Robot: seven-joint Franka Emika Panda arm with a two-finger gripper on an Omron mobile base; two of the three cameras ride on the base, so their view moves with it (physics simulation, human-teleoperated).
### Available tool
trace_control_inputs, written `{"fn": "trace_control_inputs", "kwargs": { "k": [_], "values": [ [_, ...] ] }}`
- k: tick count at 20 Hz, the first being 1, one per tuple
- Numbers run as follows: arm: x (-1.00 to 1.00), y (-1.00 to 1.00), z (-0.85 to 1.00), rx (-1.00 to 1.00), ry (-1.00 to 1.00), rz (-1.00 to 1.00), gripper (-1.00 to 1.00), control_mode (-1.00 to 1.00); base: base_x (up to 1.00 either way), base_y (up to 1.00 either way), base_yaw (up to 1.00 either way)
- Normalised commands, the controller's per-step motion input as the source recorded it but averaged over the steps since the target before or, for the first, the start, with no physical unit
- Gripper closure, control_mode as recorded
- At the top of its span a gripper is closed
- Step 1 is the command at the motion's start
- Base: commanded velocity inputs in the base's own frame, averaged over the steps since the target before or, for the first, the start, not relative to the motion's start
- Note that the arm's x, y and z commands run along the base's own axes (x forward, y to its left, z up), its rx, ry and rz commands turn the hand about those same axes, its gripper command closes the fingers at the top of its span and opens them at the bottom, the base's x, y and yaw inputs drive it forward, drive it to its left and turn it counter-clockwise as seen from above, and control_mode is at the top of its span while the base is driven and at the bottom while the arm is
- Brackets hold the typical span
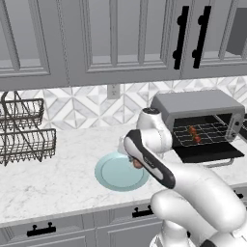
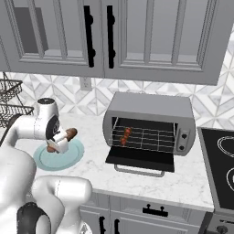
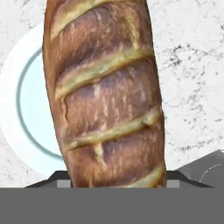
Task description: Pick up the kebab skewer and baguette bread, and place them inside the toaster oven. Close the toaster oven door and start by setting the timer.
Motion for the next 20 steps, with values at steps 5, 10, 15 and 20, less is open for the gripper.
{"fn": "trace_control_inputs", "kwargs": {
  "k": [5,10,15,20],
  "values": [
    [-0.05,-1.0,0.76,0.0,0.0,0.03,1.0,-1.0,0.0,0.0,0.0],
    [0.0,-1.0,0.51,-0.01,0.04,0.01,1.0,-1.0,0.0,0.0,0.0],
    [0.0,-1.0,0.24,-0.09,0.01,0.05,1.0,-1.0,0.0,0.0,0.0],
    [0.0,-1.0,0.22,-0.08,0.01,0.12,1.0,-1.0,0.0,0.0,0.0]
  ]
}}
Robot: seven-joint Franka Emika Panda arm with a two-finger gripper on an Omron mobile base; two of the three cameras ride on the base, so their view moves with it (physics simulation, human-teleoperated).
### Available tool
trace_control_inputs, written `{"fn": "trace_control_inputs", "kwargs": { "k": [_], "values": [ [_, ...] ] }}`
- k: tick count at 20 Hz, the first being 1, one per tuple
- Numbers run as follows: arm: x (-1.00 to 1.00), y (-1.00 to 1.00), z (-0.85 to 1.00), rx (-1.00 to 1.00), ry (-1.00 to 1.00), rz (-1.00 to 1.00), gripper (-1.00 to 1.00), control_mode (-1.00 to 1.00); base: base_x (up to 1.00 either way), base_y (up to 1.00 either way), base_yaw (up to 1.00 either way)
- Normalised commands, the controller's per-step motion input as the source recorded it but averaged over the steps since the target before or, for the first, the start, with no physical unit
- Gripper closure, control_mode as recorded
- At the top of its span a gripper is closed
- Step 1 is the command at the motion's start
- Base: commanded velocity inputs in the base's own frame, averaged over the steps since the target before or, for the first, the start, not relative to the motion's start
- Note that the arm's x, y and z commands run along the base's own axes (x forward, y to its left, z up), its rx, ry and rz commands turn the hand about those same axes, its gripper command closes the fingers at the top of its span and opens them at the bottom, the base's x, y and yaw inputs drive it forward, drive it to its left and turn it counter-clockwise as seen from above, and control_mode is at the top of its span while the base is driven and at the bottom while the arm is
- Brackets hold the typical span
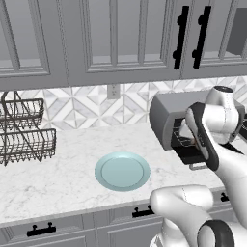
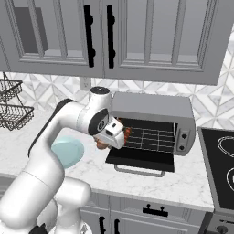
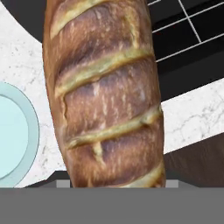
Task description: Pick up the kebab skewer and baguette bread, and place them inside the toaster oven. Close the toaster oven door and start by setting the timer.
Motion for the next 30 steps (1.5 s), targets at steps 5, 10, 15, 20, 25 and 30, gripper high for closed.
{"fn": "trace_control_inputs", "kwargs": {
  "k": [5,10,15,20,25,30],
  "values": [
    [0.0,-1.0,0.0,-0.09,0.0,0.19,1.0,-1.0,0.0,0.0,0.0],
    [0.0,-1.0,0.0,-0.07,0.02,0.18,1.0,-1.0,0.0,0.0,0.0],
    [0.0,-0.82,-0.22,-0.04,0.03,0.14,1.0,-1.0,0.0,0.0,0.0],
    [0.12,-0.28,-0.22,-0.02,0.12,0.08,1.0,-1.0,0.0,0.0,0.0],
    [0.29,-0.41,0.0,0.0,0.08,0.1,1.0,-1.0,0.0,0.0,0.0],
    [0.19,-0.07,-0.16,0.03,0.03,0.07,1.0,-1.0,0.0,0.0,0.0]
  ]
}}
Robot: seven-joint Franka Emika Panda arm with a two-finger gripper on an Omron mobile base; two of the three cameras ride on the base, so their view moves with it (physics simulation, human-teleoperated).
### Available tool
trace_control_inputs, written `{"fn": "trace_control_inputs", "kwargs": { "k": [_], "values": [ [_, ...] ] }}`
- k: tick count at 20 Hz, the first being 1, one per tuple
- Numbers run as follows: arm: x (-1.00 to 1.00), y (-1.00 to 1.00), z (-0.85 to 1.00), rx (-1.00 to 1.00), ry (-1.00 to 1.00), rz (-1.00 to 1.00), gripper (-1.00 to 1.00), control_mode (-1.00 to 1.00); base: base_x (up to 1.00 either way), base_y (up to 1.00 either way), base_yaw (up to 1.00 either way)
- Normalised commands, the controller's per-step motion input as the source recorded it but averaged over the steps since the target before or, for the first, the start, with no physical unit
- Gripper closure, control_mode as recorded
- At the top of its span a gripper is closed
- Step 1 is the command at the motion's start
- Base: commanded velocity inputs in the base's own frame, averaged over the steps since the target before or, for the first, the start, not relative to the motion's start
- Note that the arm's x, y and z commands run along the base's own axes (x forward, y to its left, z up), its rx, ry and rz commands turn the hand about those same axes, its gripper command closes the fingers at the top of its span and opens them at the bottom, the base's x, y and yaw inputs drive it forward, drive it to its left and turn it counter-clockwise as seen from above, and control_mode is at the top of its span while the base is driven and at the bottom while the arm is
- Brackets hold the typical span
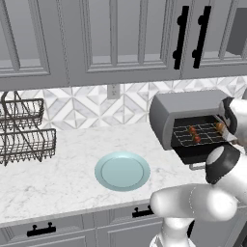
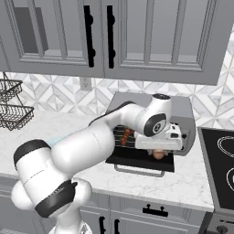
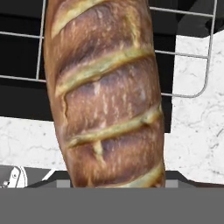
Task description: Pick up the kebab skewer and baguette bread, and place them inside the toaster oven. Close the toaster oven door and start by setting the timer.
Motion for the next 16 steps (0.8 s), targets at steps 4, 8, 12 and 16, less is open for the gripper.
{"fn": "trace_control_inputs", "kwargs": {
  "k": [4,8,12,16],
  "values": [
    [0.31,0.0,-0.1,0.09,0.0,0.06,1.0,-1.0,0.0,0.0,0.0],
    [0.39,0.0,-0.11,0.08,0.0,0.08,1.0,-1.0,0.0,0.0,0.0],
    [0.31,0.0,-0.09,0.0,0.0,0.07,1.0,-1.0,0.0,0.0,0.0],
    [0.18,0.05,-0.09,0.0,0.0,0.06,1.0,-1.0,0.0,0.0,0.0]
  ]
}}
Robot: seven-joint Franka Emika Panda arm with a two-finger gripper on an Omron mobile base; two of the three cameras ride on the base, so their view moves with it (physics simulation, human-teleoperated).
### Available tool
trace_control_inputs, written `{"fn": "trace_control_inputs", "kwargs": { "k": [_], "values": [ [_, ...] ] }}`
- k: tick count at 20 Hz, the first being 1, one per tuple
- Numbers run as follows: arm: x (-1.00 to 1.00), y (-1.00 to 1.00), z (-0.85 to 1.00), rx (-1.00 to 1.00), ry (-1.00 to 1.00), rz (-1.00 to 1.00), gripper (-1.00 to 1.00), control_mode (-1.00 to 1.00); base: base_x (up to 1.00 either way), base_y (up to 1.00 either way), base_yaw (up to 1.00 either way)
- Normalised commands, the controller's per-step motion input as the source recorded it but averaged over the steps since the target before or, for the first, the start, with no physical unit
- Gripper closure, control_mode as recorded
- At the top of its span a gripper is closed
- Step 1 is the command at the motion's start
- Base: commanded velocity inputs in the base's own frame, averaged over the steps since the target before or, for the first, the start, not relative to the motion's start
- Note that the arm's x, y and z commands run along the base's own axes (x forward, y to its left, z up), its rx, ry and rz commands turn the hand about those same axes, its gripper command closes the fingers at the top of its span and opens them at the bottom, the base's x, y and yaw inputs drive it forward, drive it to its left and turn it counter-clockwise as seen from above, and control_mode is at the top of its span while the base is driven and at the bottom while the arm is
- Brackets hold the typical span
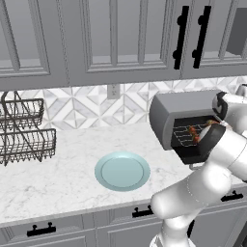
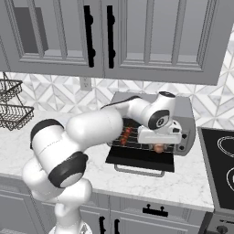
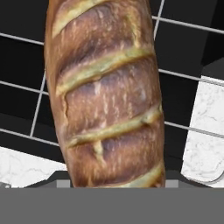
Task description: Pick up the kebab skewer and baguette bread, and place them inside the toaster oven. Close the toaster oven door and start by setting the timer.
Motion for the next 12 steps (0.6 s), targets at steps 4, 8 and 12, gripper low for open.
{"fn": "trace_control_inputs", "kwargs": {
  "k": [4,8,12],
  "values": [
    [0.08,0.01,-0.24,0.0,0.0,0.02,1.0,-1.0,0.0,0.0,0.0],
    [0.1,0.08,-0.15,0.0,0.0,0.0,1.0,-1.0,0.0,0.0,0.0],
    [0.14,0.03,-0.01,0.0,-0.02,0.01,1.0,-1.0,0.0,0.0,0.0]
  ]
}}
